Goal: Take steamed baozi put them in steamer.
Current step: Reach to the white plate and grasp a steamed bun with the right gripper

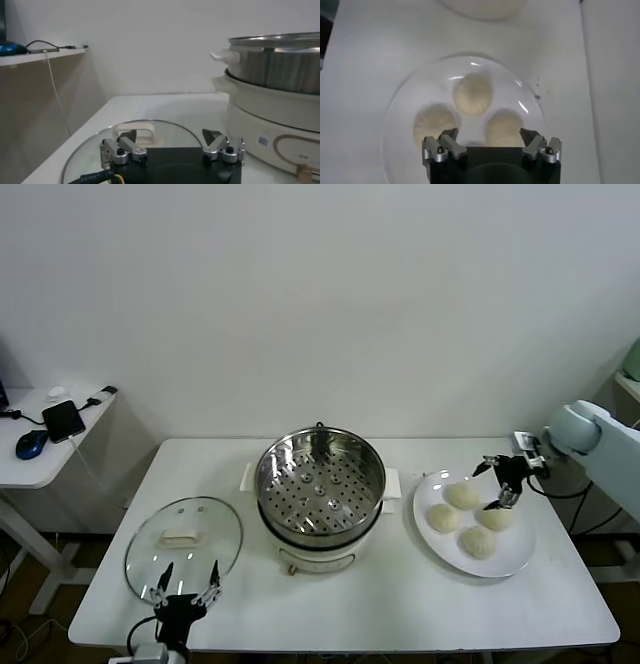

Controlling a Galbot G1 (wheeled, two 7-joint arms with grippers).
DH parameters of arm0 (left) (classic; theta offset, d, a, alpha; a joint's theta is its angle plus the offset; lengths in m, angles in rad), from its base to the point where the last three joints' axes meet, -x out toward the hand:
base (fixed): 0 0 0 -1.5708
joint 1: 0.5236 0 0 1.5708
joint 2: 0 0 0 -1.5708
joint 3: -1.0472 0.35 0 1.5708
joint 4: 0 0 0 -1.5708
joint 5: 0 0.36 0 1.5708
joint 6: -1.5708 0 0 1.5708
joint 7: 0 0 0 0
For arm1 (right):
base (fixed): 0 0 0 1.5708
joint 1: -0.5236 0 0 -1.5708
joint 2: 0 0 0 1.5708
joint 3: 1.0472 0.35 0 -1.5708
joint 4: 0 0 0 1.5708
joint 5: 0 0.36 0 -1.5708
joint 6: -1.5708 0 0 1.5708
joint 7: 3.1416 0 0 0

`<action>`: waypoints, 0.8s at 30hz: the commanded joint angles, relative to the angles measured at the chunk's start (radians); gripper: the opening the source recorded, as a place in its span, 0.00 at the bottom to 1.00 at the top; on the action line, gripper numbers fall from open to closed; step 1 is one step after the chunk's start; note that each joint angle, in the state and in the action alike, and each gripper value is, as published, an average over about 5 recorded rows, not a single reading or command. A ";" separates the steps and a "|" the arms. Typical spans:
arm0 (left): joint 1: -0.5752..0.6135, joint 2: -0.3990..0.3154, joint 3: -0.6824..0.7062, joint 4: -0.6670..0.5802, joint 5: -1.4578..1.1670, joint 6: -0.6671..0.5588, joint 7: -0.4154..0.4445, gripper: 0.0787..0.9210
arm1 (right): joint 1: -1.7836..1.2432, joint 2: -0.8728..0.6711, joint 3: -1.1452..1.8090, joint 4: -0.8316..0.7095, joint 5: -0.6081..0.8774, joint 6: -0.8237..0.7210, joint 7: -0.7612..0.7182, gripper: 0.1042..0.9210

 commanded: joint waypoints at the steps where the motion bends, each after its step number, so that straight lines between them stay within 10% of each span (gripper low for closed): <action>1: -0.004 -0.001 -0.006 0.005 -0.003 0.001 0.001 0.88 | 0.064 0.217 -0.106 -0.300 -0.067 0.028 -0.020 0.88; 24: -0.024 0.001 0.002 0.020 -0.002 0.003 0.003 0.88 | -0.096 0.320 0.128 -0.421 -0.220 0.021 0.072 0.88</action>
